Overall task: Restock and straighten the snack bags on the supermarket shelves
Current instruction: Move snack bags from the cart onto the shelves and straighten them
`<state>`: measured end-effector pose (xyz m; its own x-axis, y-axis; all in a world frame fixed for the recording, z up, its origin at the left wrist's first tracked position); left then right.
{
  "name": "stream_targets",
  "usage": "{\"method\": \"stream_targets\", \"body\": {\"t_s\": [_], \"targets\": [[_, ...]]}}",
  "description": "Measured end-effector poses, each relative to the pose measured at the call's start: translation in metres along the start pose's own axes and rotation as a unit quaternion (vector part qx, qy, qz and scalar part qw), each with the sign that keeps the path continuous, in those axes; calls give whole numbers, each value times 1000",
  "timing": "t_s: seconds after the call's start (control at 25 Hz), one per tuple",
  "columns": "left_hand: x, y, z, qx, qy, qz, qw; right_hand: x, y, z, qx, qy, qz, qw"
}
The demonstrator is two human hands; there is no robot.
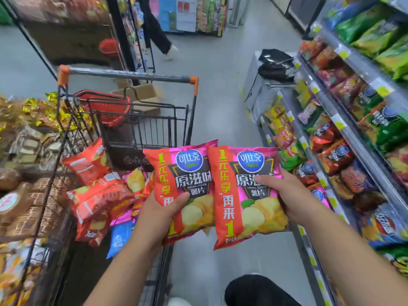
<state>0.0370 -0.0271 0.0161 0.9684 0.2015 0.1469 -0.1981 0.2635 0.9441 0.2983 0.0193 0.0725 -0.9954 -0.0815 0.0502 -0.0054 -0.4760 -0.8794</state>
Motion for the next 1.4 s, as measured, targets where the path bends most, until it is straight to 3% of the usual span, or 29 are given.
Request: {"method": "stream_targets", "body": {"t_s": [0.32, 0.76, 0.96, 1.4], "targets": [[171, 20, -34, -13, -112, -37, 993, -158, -25, 20, -31, 75, -64, 995], [371, 57, -80, 8, -144, -51, 988, -339, -106, 1, -137, 137, -64, 979], [411, 97, -124, 38, -144, -56, 987, -374, -152, -29, -170, 155, -43, 972], [491, 203, -297, 71, -251, -41, 965, -417, -285, -131, -221, 267, -29, 938]]}}
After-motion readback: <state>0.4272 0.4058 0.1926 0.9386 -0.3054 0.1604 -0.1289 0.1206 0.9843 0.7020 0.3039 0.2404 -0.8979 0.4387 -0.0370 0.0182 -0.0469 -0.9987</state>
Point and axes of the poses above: each hand's wrist, its own z-axis away from the middle knuckle, its own x-axis out of the palm, y = z × x, the point moved 4 cm from there along -z, towards the middle knuckle, and after that the axes turned 4 degrees about z, right-handed, at the moved point
